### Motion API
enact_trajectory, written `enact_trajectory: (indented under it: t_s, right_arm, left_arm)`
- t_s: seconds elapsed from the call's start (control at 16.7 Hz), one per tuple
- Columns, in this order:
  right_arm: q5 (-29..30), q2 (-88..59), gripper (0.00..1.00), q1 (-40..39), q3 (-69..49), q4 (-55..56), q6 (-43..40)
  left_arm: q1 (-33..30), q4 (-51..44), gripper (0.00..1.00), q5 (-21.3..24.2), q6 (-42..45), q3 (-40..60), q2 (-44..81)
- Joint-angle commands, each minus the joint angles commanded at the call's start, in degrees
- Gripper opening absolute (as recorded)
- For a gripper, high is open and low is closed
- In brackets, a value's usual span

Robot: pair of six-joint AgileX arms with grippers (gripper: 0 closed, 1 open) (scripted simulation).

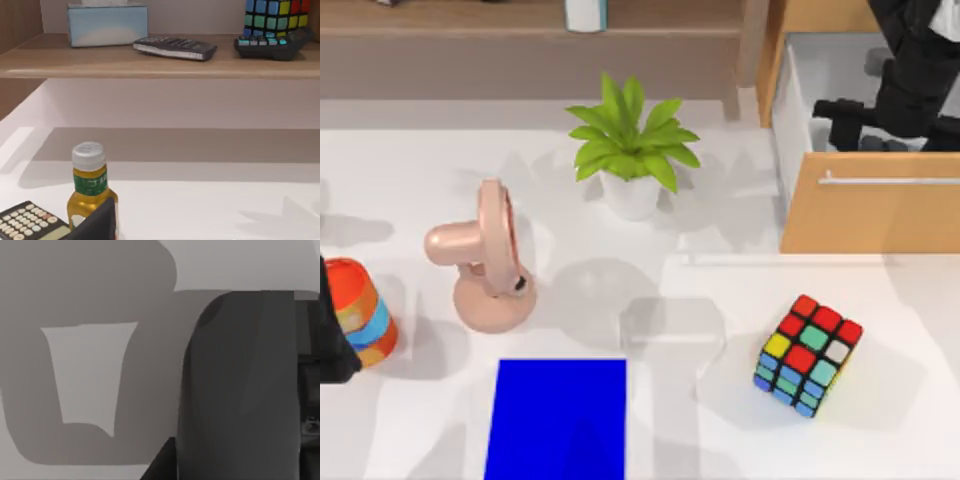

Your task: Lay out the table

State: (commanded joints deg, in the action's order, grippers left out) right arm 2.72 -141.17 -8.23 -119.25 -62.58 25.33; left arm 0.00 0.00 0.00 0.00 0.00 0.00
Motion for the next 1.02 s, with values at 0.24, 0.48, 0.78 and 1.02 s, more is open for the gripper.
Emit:
enact_trajectory:
  t_s: [0.24, 0.48, 0.78, 1.02]
  right_arm:
    - [0.0, 0.0, 0.1, 0.0, 0.0, 0.0, 0.0]
    - [0.0, 0.0, 0.0, 0.0, 0.0, 0.0, 0.0]
    - [0.0, 0.0, 0.0, 0.0, 0.0, 0.0, 0.0]
    - [-0.19, 1.63, 0.0, 0.09, 0.21, -0.47, 0.09]
  left_arm:
    - [0.0, 0.0, 1.0, 0.0, 0.0, 0.0, 0.0]
    - [0.0, 0.0, 1.0, 0.0, 0.0, 0.0, 0.0]
    - [0.0, 0.0, 1.0, 0.0, 0.0, 0.0, 0.0]
    - [0.0, 0.0, 1.0, 0.0, 0.0, 0.0, 0.0]
